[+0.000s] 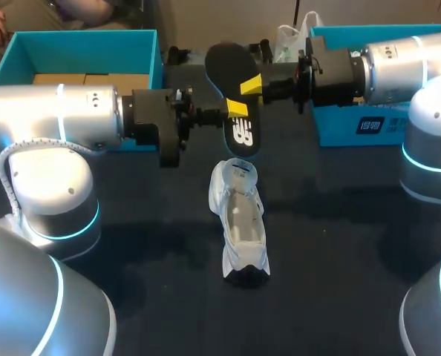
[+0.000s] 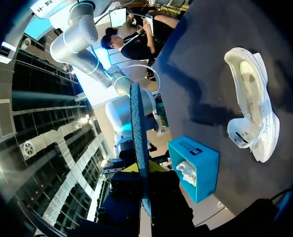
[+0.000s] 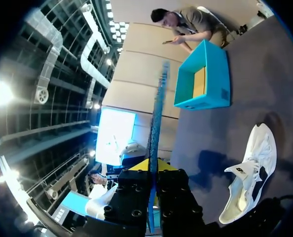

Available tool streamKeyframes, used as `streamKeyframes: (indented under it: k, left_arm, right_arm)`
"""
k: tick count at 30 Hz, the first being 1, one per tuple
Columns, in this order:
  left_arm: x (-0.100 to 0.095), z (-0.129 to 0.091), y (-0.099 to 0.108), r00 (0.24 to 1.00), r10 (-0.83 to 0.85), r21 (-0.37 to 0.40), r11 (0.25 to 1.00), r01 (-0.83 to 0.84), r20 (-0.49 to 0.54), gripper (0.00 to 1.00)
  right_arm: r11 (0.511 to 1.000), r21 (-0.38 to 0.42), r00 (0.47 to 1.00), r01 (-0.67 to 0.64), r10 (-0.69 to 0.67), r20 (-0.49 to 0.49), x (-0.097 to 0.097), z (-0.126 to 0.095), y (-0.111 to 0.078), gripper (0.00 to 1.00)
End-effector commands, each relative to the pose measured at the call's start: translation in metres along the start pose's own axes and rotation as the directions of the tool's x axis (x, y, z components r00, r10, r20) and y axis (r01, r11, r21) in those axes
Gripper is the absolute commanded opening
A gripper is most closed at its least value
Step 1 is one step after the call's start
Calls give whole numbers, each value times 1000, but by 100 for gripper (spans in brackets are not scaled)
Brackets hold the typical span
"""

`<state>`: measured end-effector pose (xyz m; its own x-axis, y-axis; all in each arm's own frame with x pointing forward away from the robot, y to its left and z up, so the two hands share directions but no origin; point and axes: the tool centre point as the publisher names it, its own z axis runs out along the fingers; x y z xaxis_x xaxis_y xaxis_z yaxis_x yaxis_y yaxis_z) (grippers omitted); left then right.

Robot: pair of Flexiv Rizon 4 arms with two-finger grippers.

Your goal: Take the shoe out of the shoebox, open the shoe tongue, remove and reinsert the insole, then place the shoe into the shoebox

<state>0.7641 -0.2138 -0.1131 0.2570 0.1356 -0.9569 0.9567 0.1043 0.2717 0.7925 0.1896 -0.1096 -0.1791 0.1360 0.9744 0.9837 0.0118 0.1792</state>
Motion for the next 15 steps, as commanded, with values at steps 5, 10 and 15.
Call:
streamKeyframes:
  k: [5,10,15]
  left_arm:
    - [-1,-3,-1,1000,-4,-3,1000,4,7,46]
    - [2,-25,3,999,-45,-2,999,45,-4,100]
    - [6,-61,11,994,-102,-1,995,102,-48,100]
  right_arm:
    - [1000,6,1000,11,-11,-6,1,3,2,0]
    - [1000,-9,1000,17,-17,-9,-3,-2,-3,0]
    - [1000,-14,1000,15,-15,-13,-10,-5,-6,0]
